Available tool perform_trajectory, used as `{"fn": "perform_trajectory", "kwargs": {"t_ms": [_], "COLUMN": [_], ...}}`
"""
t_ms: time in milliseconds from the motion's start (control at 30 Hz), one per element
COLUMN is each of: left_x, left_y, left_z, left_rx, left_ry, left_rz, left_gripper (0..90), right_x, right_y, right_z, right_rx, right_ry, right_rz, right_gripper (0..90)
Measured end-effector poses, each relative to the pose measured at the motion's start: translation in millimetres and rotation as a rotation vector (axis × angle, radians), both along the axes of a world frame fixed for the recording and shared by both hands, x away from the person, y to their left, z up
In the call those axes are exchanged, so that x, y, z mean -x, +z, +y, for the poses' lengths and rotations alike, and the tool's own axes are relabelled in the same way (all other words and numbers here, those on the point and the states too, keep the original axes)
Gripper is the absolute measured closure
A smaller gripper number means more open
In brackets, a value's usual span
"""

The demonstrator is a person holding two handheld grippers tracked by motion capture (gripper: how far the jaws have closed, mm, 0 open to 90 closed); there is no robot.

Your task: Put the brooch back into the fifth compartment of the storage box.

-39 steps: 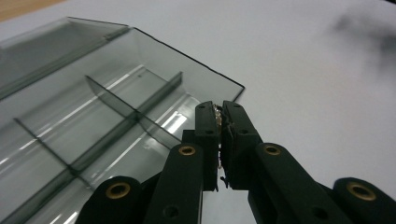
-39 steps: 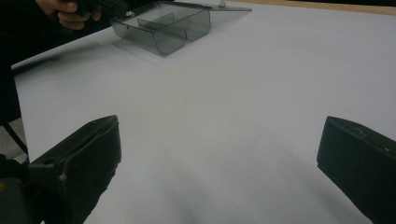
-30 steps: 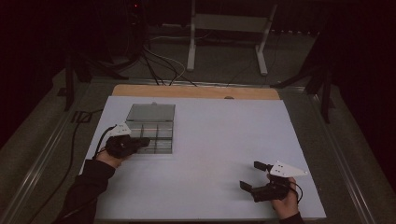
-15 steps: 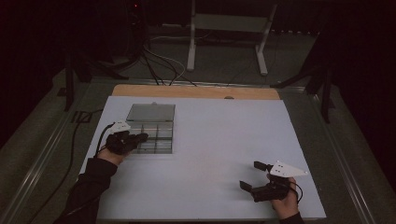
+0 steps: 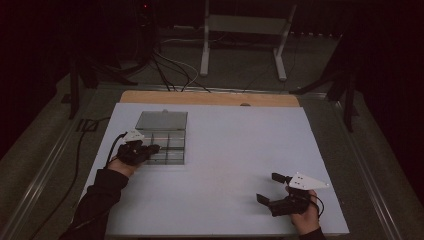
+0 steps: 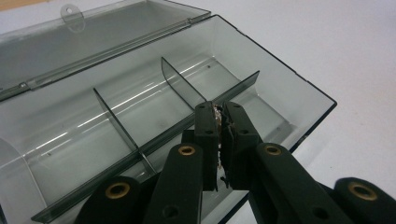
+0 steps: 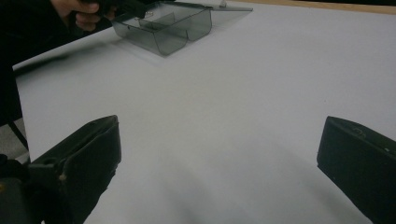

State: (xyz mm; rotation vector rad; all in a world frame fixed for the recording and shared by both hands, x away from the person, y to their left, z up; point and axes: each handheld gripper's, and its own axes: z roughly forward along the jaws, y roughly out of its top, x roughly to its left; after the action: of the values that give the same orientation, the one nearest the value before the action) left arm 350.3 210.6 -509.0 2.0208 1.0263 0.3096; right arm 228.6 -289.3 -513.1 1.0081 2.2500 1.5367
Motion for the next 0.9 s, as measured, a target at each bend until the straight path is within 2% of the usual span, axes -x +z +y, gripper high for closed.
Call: {"fn": "perform_trajectory", "kwargs": {"t_ms": [200, 400, 433, 500, 533, 633, 733, 767, 800, 867, 900], "left_x": [-0.3, 0.3, 0.8, 1.1, 1.5, 2.5, 3.8, 4.2, 4.5, 5.1, 5.5], "left_y": [-2.1, -0.7, -0.4, -0.5, -0.6, 0.3, 2.1, 2.9, 3.6, 4.7, 5.2], "left_z": [-0.7, 0.2, 0.4, 1.1, 1.2, 0.3, -0.6, -1.2, -2.0, -3.0, -3.0], "left_rx": [-0.009, -0.012, -0.024, -0.009, -0.009, -0.016, -0.006, -0.009, -0.005, -0.006, -0.002], "left_ry": [0.004, 0.030, 0.037, 0.045, 0.051, 0.046, 0.043, 0.038, 0.033, 0.034, 0.034], "left_rz": [0.016, 0.015, 0.006, 0.011, 0.009, 0.003, 0.005, 0.007, 0.004, 0.006, 0.007], "left_gripper": [87.3, 87.1, 87.1, 87.0, 81.5, 80.1, 61.0, 61.0, 53.3, 50.8, 45.0], "right_x": [-0.1, -0.1, 0.1, -0.1, -0.1, 0.2, -0.1, -0.1, 0.1, -0.1, -0.1], "right_y": [-0.3, -0.5, -0.4, -0.4, -0.4, -0.5, -0.5, -0.5, -0.5, -0.4, -0.4], "right_z": [-0.2, -0.1, -0.2, -0.2, -0.4, -0.3, -0.6, -0.6, -0.6, -0.7, -0.8], "right_rx": [-0.003, -0.002, 0.002, 0.000, -0.002, 0.000, -0.002, -0.002, 0.000, 0.000, -0.003], "right_ry": [0.000, 0.001, 0.002, 0.002, 0.001, 0.001, -0.001, -0.001, 0.001, 0.001, -0.002], "right_rz": [0.003, 0.005, 0.004, 0.004, 0.005, 0.005, 0.009, 0.009, 0.006, 0.006, 0.009], "right_gripper": [0.0, 0.0, 0.0, 0.0, 0.0, 0.0, 0.0, 0.0, 0.0, 0.0, 0.0]}}
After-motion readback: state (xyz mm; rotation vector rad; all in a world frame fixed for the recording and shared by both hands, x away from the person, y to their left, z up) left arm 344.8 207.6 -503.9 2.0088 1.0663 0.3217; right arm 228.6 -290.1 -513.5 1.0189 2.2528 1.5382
